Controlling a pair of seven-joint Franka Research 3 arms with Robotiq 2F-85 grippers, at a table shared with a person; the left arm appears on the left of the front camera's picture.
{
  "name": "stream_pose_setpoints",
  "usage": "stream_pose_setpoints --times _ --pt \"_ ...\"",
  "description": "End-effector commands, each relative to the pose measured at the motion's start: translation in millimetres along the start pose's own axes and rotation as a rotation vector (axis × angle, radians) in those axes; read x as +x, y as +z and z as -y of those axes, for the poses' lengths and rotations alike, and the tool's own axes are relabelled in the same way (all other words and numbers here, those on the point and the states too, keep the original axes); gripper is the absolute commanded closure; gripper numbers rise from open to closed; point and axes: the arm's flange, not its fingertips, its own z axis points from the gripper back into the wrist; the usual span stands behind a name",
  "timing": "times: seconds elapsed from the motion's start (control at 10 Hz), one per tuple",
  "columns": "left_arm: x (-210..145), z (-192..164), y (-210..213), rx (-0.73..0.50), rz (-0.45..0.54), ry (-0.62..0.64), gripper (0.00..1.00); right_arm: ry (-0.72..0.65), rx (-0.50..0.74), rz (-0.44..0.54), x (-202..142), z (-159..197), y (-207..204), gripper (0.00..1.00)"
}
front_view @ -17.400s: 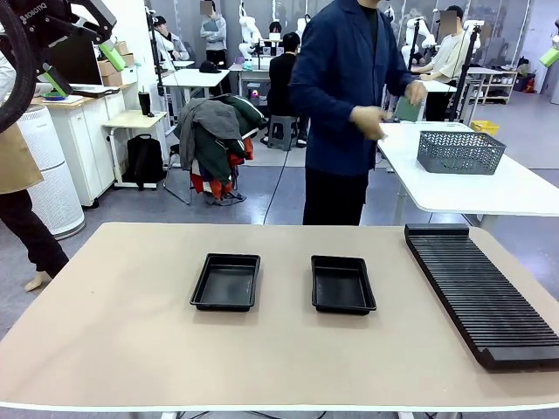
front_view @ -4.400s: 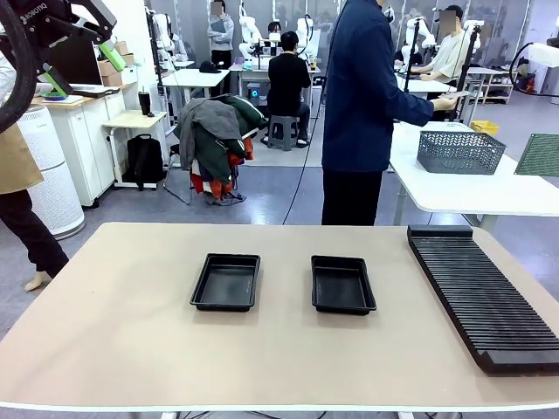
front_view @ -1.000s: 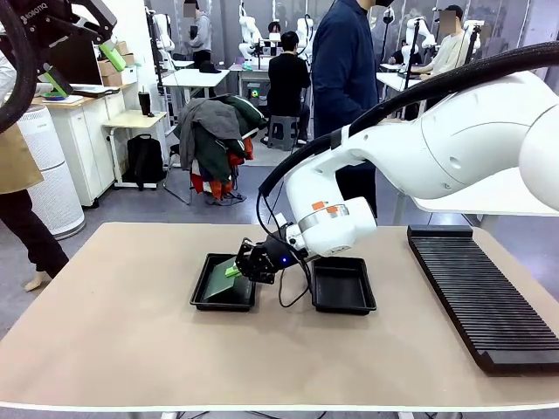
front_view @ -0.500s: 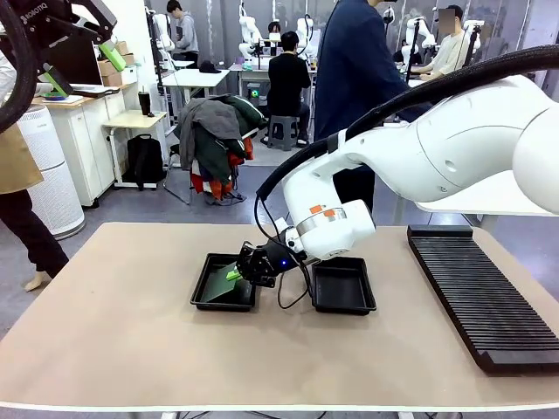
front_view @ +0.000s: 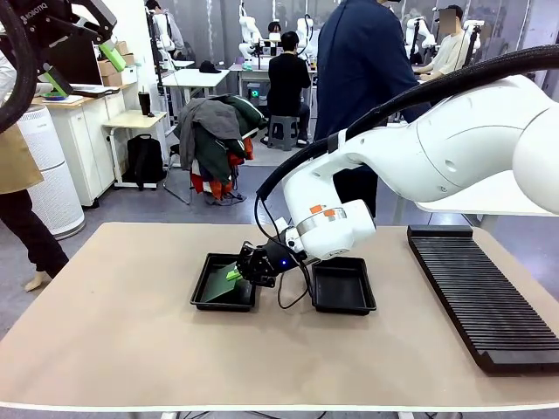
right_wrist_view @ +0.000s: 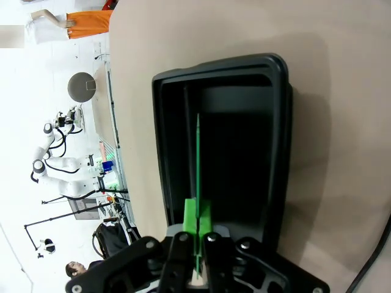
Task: Inspect and transfer BCBs to ESD trays.
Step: Pick up the Blank PCB from the PCB Rack and place it in the left ESD tray.
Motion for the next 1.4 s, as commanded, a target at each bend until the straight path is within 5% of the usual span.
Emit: stream_pose_setpoints --times 0.0,0.2,0.8,1.3 --pt "-0.4 -1.1 -1.1 -0.002 0.000 0.003 0.00 0.006 0.002 0.001 -0.1 -0.7 0.6 0.98" --pt "-0.4 -1.1 -1.1 -0.002 0.000 0.003 0.00 0.006 0.002 0.001 -0.1 -0.7 0.6 0.98" --pt "-0.4 -1.1 -1.1 -0.002 0.000 0.003 0.00 0.053 -0.096 0.000 -7.2 -39.8 9.4 0.57" --pt "-0.4 -1.1 -1.1 -0.002 0.000 0.003 0.00 0.091 -0.442 0.040 -7.8 -95.4 0.4 0.20"
